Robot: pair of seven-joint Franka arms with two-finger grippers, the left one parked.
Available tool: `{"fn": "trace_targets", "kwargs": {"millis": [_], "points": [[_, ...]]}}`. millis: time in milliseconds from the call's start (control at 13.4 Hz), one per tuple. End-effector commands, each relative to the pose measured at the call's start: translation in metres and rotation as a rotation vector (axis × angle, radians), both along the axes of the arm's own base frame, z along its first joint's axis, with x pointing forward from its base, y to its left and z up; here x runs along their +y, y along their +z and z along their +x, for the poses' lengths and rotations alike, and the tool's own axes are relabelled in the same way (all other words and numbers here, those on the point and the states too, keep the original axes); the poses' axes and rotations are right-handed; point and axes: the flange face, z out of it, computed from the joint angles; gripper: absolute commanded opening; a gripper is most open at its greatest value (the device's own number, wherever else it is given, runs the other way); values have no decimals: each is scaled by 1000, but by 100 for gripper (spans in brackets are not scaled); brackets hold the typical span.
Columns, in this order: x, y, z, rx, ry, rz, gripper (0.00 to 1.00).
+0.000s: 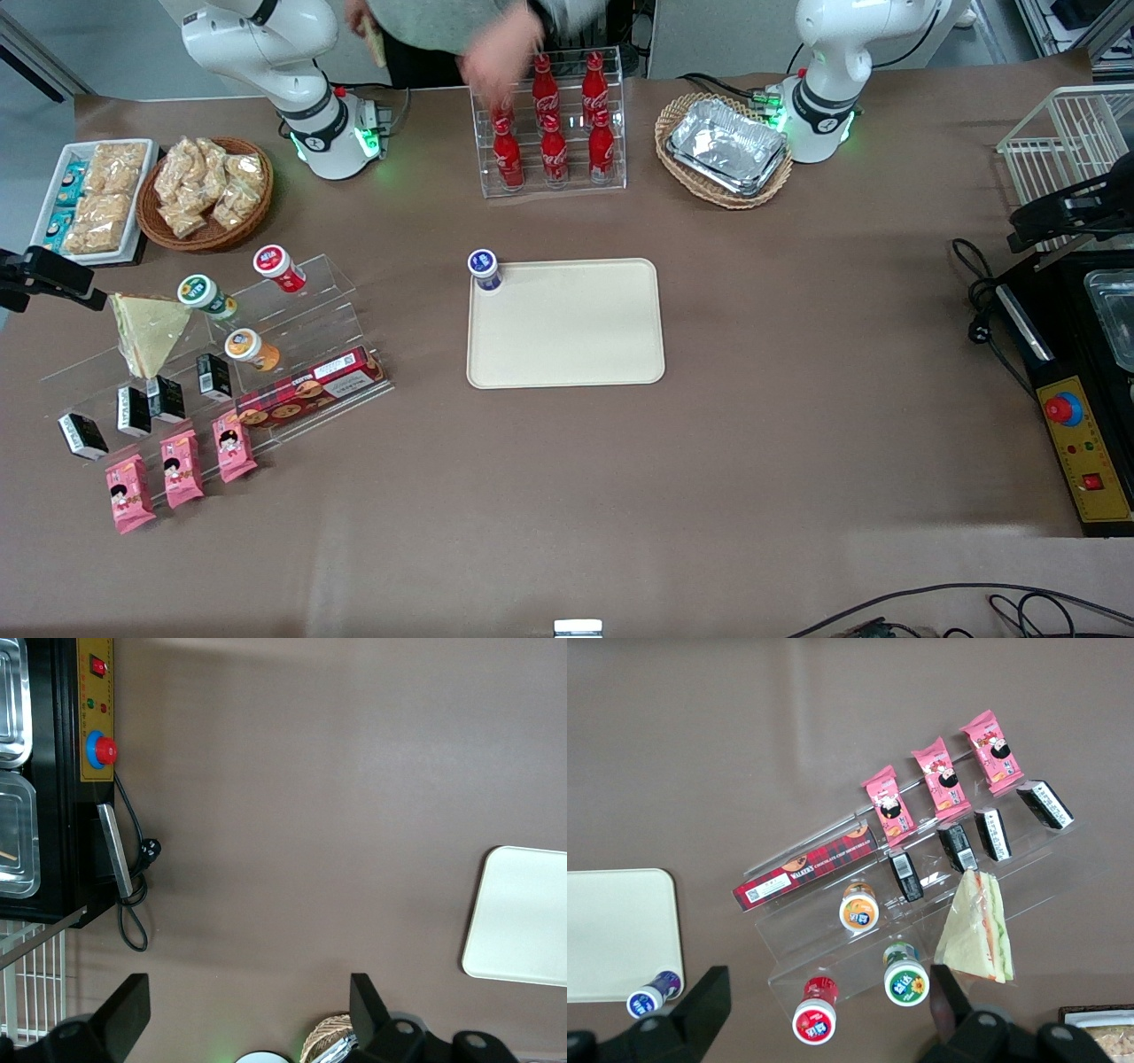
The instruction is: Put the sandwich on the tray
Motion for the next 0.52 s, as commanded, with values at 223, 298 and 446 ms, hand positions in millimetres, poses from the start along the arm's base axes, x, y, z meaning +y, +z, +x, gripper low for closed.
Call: {"fn": "trace_targets", "kwargs": {"millis": [223,298,446], "points": [[-1,9,-7,-12,-9,-7,100],[-1,10,-7,-11,-6,-7,100],[-6,24,-18,-35,-6,1,100]]}}
